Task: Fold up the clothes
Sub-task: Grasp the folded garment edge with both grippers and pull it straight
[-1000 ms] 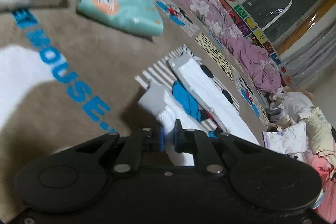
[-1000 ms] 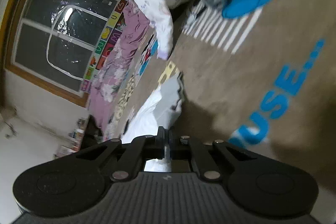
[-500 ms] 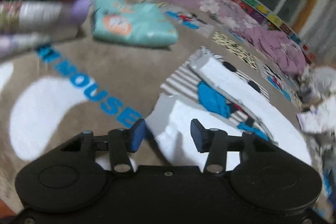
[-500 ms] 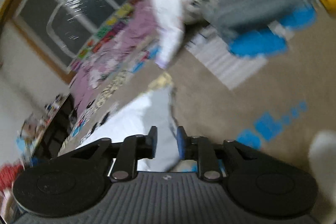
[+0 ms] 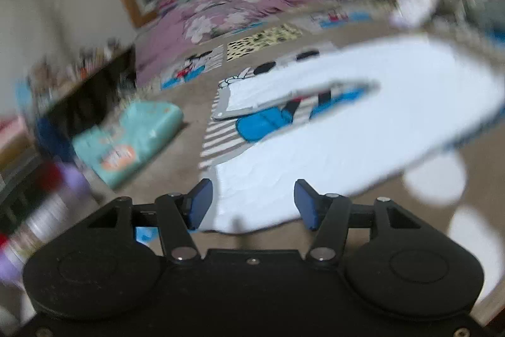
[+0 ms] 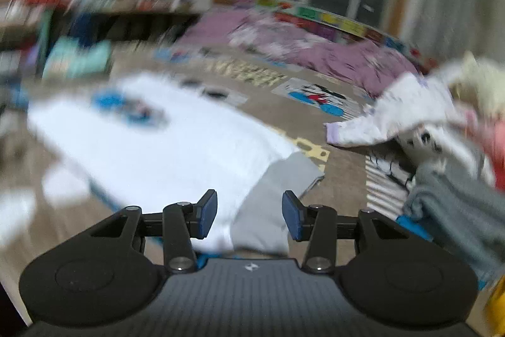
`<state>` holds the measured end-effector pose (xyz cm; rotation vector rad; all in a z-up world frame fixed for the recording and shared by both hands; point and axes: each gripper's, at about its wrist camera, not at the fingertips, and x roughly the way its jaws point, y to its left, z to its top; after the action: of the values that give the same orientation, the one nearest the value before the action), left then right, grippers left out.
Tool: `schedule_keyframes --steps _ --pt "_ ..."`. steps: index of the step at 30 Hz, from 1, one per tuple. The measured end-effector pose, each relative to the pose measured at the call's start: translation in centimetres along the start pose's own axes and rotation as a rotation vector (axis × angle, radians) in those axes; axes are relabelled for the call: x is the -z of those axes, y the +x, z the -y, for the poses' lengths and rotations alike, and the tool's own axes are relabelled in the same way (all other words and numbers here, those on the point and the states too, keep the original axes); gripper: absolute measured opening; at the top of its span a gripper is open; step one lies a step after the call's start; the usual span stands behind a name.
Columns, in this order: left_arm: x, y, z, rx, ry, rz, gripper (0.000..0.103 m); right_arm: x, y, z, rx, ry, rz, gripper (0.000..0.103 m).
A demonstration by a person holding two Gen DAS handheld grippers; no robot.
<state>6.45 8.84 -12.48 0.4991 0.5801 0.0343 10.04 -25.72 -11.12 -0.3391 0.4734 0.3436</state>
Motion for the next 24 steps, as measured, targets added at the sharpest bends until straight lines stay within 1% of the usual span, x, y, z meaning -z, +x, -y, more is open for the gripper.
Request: schedule_keyframes --steps 2,4,8,12,16,19,24 --pt "0.6 0.6 1.0 -0.030 0.091 -0.020 0.057 1.1 0.5 -1.4 0.010 -0.116 -0.042 0.046" --pt "1.2 1.3 1.8 -0.052 0.168 -0.038 0.057 2.2 0.7 -2.7 0.021 -0.199 -0.069 0.046" --pt "1.8 2.2 3.3 -0.067 0.277 -0.048 0.057 3.6 1.6 -4.0 0.045 -0.292 -0.110 0.046" --pt "2.7 3.1 4.0 -0.106 0.370 -0.063 0.057 4.3 2.3 -4.6 0.072 -0.363 -0.115 0.047" --pt "3.2 3.6 3.6 -0.130 0.392 -0.052 0.058 4.8 2.8 -4.9 0.093 -0.438 -0.101 0.050" --pt "3.6 4.4 3.5 -0.180 0.419 -0.044 0.058 4.7 3.4 -4.7 0.093 -0.438 -0.091 0.050" --pt "3.7 4.9 3.2 -0.179 0.417 -0.024 0.058 4.7 3.9 -4.7 0.103 -0.451 -0.068 0.051"
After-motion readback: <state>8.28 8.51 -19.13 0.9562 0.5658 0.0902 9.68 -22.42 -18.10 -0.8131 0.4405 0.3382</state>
